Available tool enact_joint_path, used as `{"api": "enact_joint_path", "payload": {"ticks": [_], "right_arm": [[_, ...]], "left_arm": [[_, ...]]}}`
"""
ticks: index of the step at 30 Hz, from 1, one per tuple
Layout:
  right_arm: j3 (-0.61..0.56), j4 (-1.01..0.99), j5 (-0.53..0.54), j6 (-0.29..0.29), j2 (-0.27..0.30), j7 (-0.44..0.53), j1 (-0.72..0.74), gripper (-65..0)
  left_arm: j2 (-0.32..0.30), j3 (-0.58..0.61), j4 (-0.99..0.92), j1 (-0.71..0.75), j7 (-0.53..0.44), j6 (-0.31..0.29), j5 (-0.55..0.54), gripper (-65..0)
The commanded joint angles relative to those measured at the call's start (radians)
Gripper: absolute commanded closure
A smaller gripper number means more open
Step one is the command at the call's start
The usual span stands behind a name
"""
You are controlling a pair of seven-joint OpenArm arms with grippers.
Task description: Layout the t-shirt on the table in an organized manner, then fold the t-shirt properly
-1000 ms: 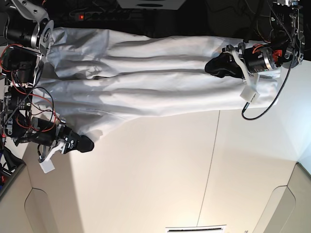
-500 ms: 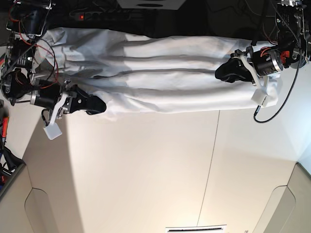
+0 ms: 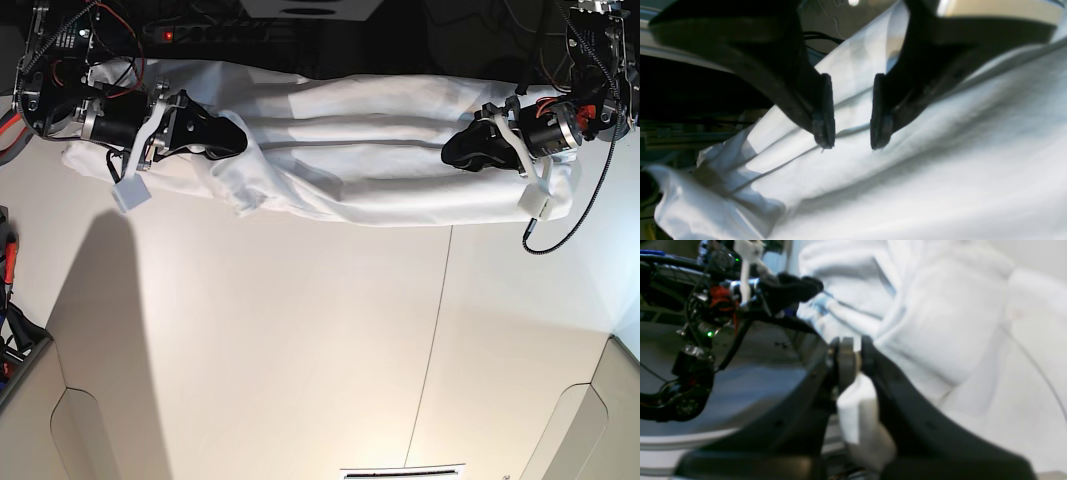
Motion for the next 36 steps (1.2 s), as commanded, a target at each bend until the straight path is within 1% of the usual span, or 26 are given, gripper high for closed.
{"api": "enact_joint_path", "payload": {"ticks": [1,6,10,11,12,13,14,15,17,19,20,23,26,27,28,29,31,34,36], "right_arm": [[0.002,0.017,0.028,0.003,0.005,0.008,-0.006,0.0],[0.002,0.017,0.025,0.004,0.005,0.008,-0.036,0.0],[0.002,0.017,-0.035,0.004,0.005,0.014,-0.035,0.0],[0.002,0.017,-0.045,0.004,0.005,0.016,-0.035,-3.7],[0.002,0.017,-0.049,0.004,0.005,0.016,-0.035,-13.8],[0.002,0.017,-0.053,0.005,0.005,0.018,-0.036,-22.5],[0.002,0.017,-0.058,0.011,0.005,0.024,-0.036,-26.6],[0.002,0.017,-0.067,0.011,0.005,0.033,-0.036,-26.9],[0.002,0.017,-0.06,0.008,0.005,0.034,-0.035,-26.7],[0.002,0.025,-0.028,0.007,0.005,0.016,-0.035,-25.9],[0.002,0.038,-0.015,0.008,0.005,0.006,-0.035,-23.6],[0.002,0.117,0.015,0.008,0.005,0.004,-0.035,-13.8],[0.002,0.209,0.034,0.011,0.005,0.005,-0.03,-5.6],[0.002,0.231,0.034,0.011,0.005,0.008,-0.03,-1.6],[0.002,0.24,0.031,0.011,0.005,0.013,-0.03,0.0],[0.002,0.239,0.021,0.011,0.005,0.017,-0.03,0.0],[0.0,0.227,-0.034,0.01,0.005,0.034,-0.03,0.0],[-0.011,0.174,-0.12,0.007,0.005,0.082,-0.03,0.0],[-0.025,0.116,-0.149,0.007,0.005,0.105,-0.03,0.0]], "left_arm": [[-0.013,-0.006,0.017,-0.005,-0.021,-0.009,-0.027,-18.9],[-0.013,-0.006,0.017,-0.005,-0.036,-0.009,-0.027,-18.9],[-0.013,-0.006,0.017,-0.005,-0.04,-0.009,-0.027,-18.9],[-0.013,-0.006,0.017,-0.005,-0.042,-0.009,-0.027,-18.9],[-0.013,-0.006,0.017,-0.005,-0.043,-0.009,-0.027,-18.9],[-0.013,-0.006,0.017,-0.005,-0.043,-0.009,-0.027,-18.9],[-0.013,-0.006,0.017,-0.005,-0.043,-0.009,-0.027,-18.9],[-0.014,-0.006,0.017,-0.005,-0.043,-0.009,-0.027,-18.9],[-0.014,-0.006,0.017,-0.005,-0.043,-0.009,-0.027,-18.9],[-0.014,-0.011,0.017,-0.005,-0.043,-0.009,-0.027,-18.9],[-0.014,-0.016,0.017,-0.005,-0.044,-0.009,-0.027,-18.9],[-0.014,-0.056,0.017,-0.005,-0.05,-0.009,-0.027,-18.9],[-0.014,-0.133,0.017,-0.005,-0.077,-0.009,-0.027,-18.9],[-0.014,-0.166,0.017,-0.005,-0.093,-0.009,-0.027,-18.9],[-0.014,-0.201,0.017,-0.005,-0.109,-0.009,-0.027,-18.9],[-0.014,-0.236,0.017,-0.005,-0.131,-0.009,-0.027,-18.9],[-0.014,-0.305,0.017,-0.005,-0.172,-0.009,-0.025,-18.9],[-0.014,-0.393,0.017,-0.005,-0.194,-0.009,0.01,-19.6],[-0.014,-0.435,0.016,-0.005,-0.201,-0.009,0.047,-25.3]]}}
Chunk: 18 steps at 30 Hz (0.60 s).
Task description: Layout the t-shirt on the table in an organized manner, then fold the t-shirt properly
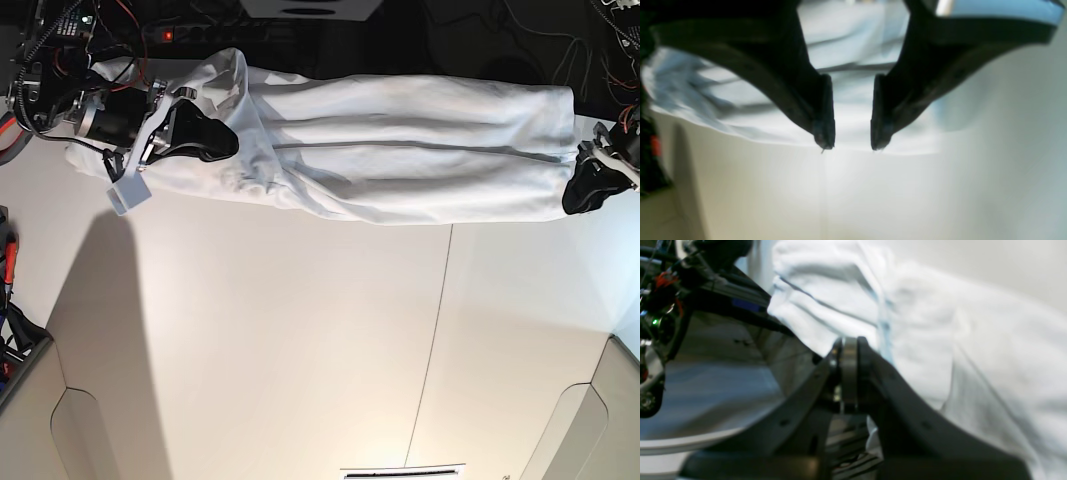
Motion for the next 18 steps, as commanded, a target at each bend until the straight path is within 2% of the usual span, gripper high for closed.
{"api": "enact_joint_path", "payload": {"ticks": [1,3,7,10,14,18], "right_arm": [[-0.008,-0.019,0.01,0.0,0.005,0.023,0.002,0.0],[-0.027,-0.095,-0.005,0.0,0.005,0.043,0.003,0.0],[-0.052,-0.238,-0.143,0.0,0.005,0.13,0.019,0.0],[-0.051,-0.329,-0.242,-0.002,0.016,0.18,0.053,0.0],[-0.051,-0.393,-0.247,-0.008,0.056,0.19,0.107,0.0],[-0.052,-0.395,-0.252,-0.008,0.086,0.19,0.159,0.0]], "left_arm": [[-0.015,-0.02,0.016,-0.003,-0.022,-0.009,-0.003,-28.9],[-0.014,-0.041,0.016,-0.003,-0.03,-0.009,0.035,-33.5],[-0.021,-0.048,-0.021,-0.004,-0.05,-0.009,0.098,-33.5],[-0.031,-0.048,-0.116,-0.004,-0.063,-0.009,0.097,-33.5],[-0.046,-0.048,-0.284,-0.004,-0.118,-0.009,0.068,-33.5],[-0.062,-0.048,-0.397,-0.004,-0.118,-0.009,-0.016,-33.5]]}}
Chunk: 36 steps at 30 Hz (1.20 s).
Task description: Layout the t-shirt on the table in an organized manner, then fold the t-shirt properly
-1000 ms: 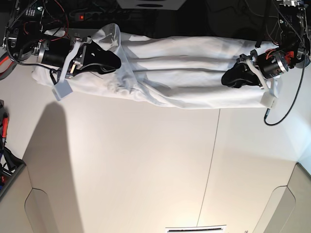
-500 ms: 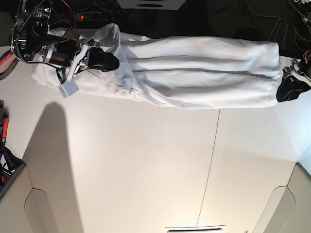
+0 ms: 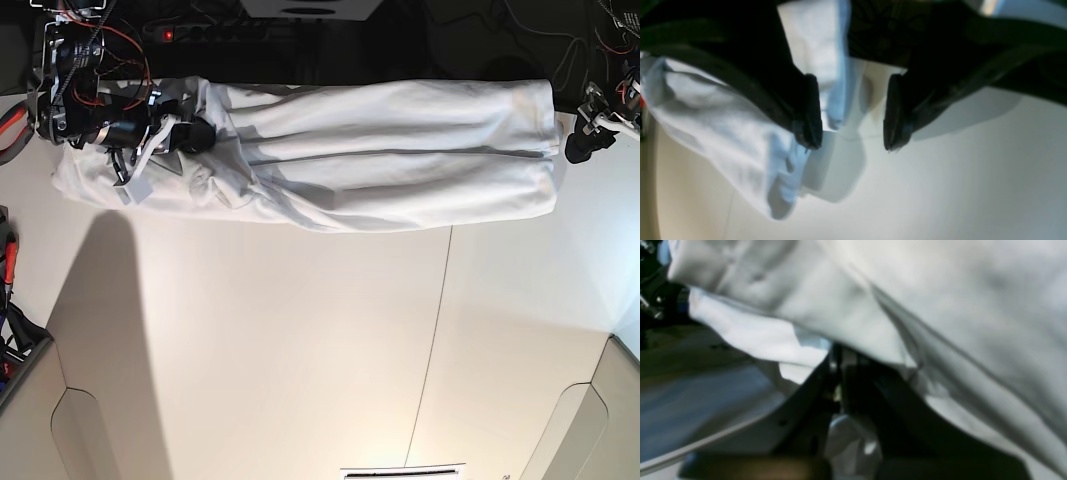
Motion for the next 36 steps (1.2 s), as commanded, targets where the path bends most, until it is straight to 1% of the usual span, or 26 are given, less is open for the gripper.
{"api": "enact_joint_path", "payload": {"ticks": [1,8,11,12,14,15,22,26,29,31,32,33,34,36], "right_arm": [[0.005,0.012,0.01,-0.001,0.014,0.019,0.026,0.0],[0.005,0.012,0.006,-0.002,0.015,0.019,0.074,0.0],[0.005,0.012,0.006,-0.002,0.015,0.018,0.072,0.0],[0.005,0.012,0.006,-0.002,0.015,0.019,0.072,0.0],[0.005,0.012,0.006,-0.002,0.015,0.019,0.072,0.0],[0.005,0.012,0.006,-0.002,0.015,0.019,0.072,0.0],[0.005,0.012,0.006,-0.002,0.015,0.019,0.072,0.0],[0.005,0.012,0.006,-0.002,0.015,0.018,0.072,0.0],[0.005,0.012,0.006,-0.002,0.015,0.018,0.072,0.0],[0.005,0.012,0.006,-0.002,0.015,0.019,0.072,0.0],[0.005,0.012,0.006,-0.002,0.014,0.019,0.072,0.0],[0.005,0.012,0.006,-0.004,0.014,0.019,0.072,0.0],[0.005,0.012,0.006,-0.004,0.013,0.019,0.072,0.0],[0.005,0.012,0.007,-0.004,0.012,0.019,0.072,0.0]], "left_arm": [[-0.024,-0.007,-0.002,-0.003,-0.021,-0.012,-0.04,-33.5],[-0.015,0.004,-0.024,-0.003,-0.018,-0.012,-0.114,-33.5],[0.001,0.017,-0.024,-0.003,-0.018,-0.012,-0.131,-33.6],[0.009,0.024,-0.024,-0.003,-0.018,-0.012,-0.131,-35.0],[0.027,0.048,-0.024,-0.003,-0.018,-0.012,-0.134,-37.9],[0.037,0.064,-0.024,-0.003,-0.019,-0.012,-0.134,-38.3],[0.091,0.182,-0.024,-0.045,-0.018,-0.012,-0.134,-38.2],[0.094,0.229,-0.024,-0.05,-0.018,-0.012,-0.134,-38.3],[0.093,0.229,-0.024,-0.05,-0.01,-0.012,-0.135,-38.2],[0.091,0.229,-0.024,-0.05,0.015,-0.012,-0.154,-38.0],[0.091,0.229,-0.024,-0.05,0.039,-0.012,-0.174,-36.7],[0.09,0.229,-0.024,-0.05,0.064,-0.012,-0.2,-32.3],[0.09,0.229,-0.024,-0.05,0.09,-0.012,-0.23,-23.9],[0.091,0.229,-0.024,-0.05,0.129,-0.012,-0.309,-3.6]]}}
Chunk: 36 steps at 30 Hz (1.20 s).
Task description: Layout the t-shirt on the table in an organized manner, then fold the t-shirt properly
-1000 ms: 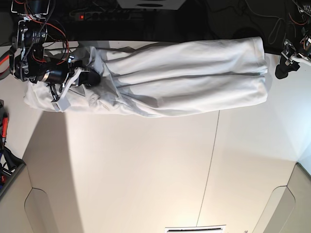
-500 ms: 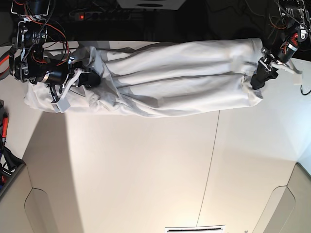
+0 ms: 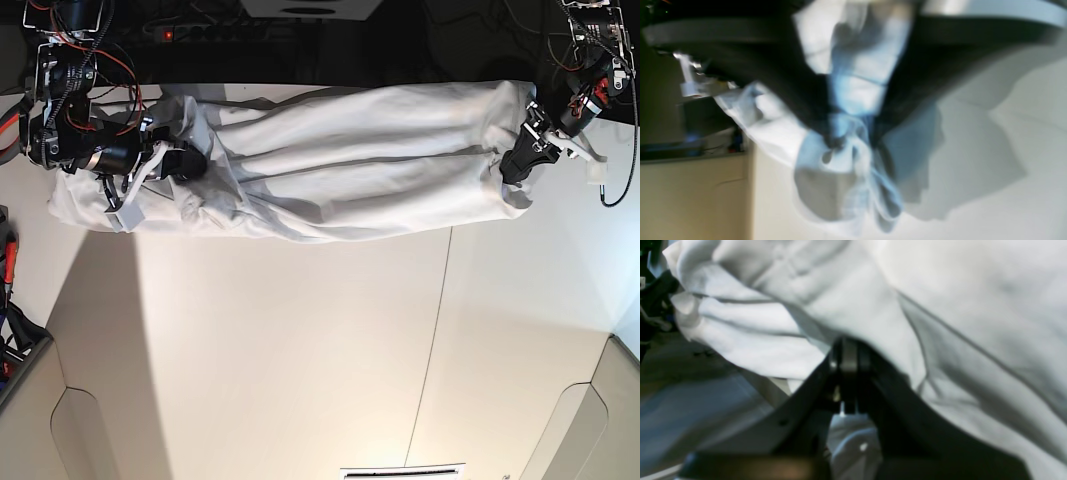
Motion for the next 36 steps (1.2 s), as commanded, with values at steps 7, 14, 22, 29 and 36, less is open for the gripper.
{"api": "enact_joint_path", "payload": {"ticks": [7,14,22,29,36], "right_arm": [[0.004,0.013,0.045,-0.008,0.005,0.015,0.011,0.0],[0.004,0.013,0.045,-0.008,0.005,0.015,0.011,0.0],[0.004,0.019,0.145,-0.008,0.006,-0.002,0.014,0.0],[0.017,0.188,0.307,-0.006,0.007,-0.178,0.041,0.0],[0.067,0.33,0.163,-0.005,0.063,-0.14,0.038,0.0]], "left_arm": [[0.005,-0.017,0.124,-0.008,0.246,-0.003,-0.244,0.0],[0.106,-0.007,0.399,-0.008,0.343,-0.003,-0.244,0.0],[0.152,0.232,0.484,-0.016,0.319,-0.003,-0.244,0.0],[0.197,0.392,0.484,-0.07,0.301,-0.003,-0.244,0.0],[0.235,0.448,0.484,-0.098,0.237,-0.003,-0.174,0.0]]}}
